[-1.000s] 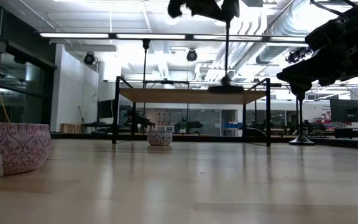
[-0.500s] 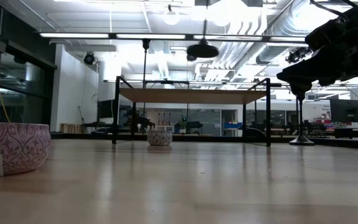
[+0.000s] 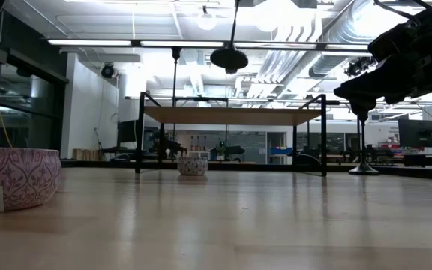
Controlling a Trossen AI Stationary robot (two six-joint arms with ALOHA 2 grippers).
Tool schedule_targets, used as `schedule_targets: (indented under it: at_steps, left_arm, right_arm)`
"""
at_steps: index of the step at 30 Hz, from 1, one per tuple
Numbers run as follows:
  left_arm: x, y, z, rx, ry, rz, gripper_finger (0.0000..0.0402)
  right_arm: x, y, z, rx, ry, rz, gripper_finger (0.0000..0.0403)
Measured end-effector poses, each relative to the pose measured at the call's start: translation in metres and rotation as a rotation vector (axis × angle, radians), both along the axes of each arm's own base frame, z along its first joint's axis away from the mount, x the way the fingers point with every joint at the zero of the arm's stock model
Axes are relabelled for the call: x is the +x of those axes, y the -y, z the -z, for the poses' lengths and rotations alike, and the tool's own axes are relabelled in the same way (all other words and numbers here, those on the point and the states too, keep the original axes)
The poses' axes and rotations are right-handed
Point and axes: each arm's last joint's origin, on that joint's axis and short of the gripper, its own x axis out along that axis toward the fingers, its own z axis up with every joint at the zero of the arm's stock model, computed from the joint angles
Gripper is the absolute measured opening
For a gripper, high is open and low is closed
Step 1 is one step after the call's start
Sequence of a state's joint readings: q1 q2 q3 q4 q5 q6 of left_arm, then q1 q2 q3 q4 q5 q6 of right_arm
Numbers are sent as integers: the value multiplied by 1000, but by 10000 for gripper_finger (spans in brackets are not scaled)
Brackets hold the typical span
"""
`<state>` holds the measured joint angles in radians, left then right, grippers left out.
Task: Pick & Place candle stick holders
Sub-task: Put the bottom black candle holder on the shelf
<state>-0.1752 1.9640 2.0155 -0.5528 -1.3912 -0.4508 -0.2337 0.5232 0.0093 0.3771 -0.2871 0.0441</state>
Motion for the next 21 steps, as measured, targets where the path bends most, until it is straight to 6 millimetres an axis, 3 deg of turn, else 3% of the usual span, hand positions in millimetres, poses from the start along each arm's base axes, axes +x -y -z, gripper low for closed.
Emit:
schedule_targets:
  at_steps: [5, 21]
  left_arm:
    - [2, -25, 0, -14, -6, -33, 131]
    - [-17, -96, -14, -68, 31, -149, 112]
  right_arm:
    - [0, 0, 0, 0, 0, 0, 96]
    - [0, 0, 0, 0, 0, 0, 96]
